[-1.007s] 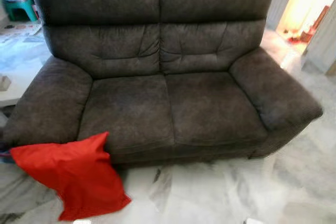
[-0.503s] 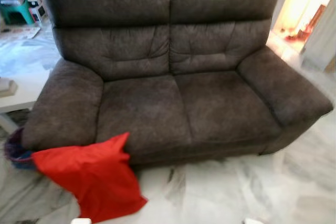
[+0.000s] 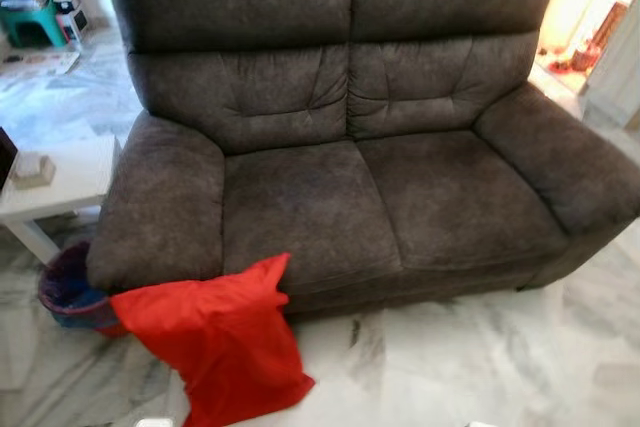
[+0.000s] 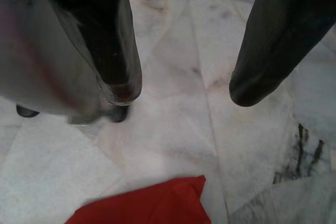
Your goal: Move the pillow to the sofa from floor
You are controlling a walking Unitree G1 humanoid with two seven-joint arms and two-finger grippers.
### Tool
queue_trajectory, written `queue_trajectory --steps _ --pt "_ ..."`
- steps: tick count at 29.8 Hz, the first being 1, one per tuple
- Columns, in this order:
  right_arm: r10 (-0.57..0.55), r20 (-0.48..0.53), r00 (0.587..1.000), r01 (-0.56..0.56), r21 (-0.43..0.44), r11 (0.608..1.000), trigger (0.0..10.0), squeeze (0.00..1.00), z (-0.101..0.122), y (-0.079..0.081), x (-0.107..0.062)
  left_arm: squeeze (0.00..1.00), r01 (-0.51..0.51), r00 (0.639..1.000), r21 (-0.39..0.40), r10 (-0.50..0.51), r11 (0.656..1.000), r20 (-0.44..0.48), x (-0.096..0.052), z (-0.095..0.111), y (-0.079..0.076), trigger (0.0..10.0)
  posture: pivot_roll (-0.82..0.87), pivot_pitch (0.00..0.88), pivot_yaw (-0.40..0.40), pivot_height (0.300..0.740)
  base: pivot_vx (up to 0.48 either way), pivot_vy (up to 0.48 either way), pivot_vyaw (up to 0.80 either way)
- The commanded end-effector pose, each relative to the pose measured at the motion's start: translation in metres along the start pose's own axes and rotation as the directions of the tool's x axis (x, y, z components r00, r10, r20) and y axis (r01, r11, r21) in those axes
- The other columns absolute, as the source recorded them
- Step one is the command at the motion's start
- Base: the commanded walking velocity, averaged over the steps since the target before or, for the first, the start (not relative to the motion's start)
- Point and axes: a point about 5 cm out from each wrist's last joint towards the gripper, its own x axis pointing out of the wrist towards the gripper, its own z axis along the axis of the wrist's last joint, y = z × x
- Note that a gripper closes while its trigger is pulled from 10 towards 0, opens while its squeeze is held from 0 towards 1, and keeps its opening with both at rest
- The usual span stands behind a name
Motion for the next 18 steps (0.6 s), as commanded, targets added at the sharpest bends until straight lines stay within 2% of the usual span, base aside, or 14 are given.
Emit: queue_trajectory --steps 1,7,14,18 --pt "0.013 -0.013 1.0 -0.013 0.009 1.0 10.0 0.0 -0.0034 0.0049 0.0 0.0 -0.019 1.0 -0.002 0.019 1.0 -0.017 -0.0016 -0.0052 0.007 10.0 -0.05 0.095 0.005 0.74 0.0 0.375 0.0" --pt "0.013 -0.017 1.0 -0.012 0.008 1.0 10.0 0.0 -0.0038 0.0039 -0.0001 0.0 -0.018 1.0 -0.004 0.018 1.0 -0.015 -0.0014 -0.0046 0.0065 10.0 -0.05 0.097 0.006 0.74 0.0 0.359 0.0" --pt "0.01 -0.021 1.0 -0.01 0.005 1.0 10.0 0.0 -0.0037 0.0027 -0.0002 0.0 0.003 1.0 0.03 -0.002 1.0 -0.018 -0.001 -0.0041 0.0035 10.0 -0.05 0.095 0.003 0.74 0.0 0.0 0.0" --pt "0.005 -0.021 1.0 -0.005 0.002 1.0 10.0 0.0 -0.0034 0.0004 -0.0004 0.0 0.006 1.0 0.018 -0.005 1.0 -0.012 -0.0006 -0.0039 0.0001 10.0 -0.06 0.092 -0.003 0.74 0.0 0.0 0.0"
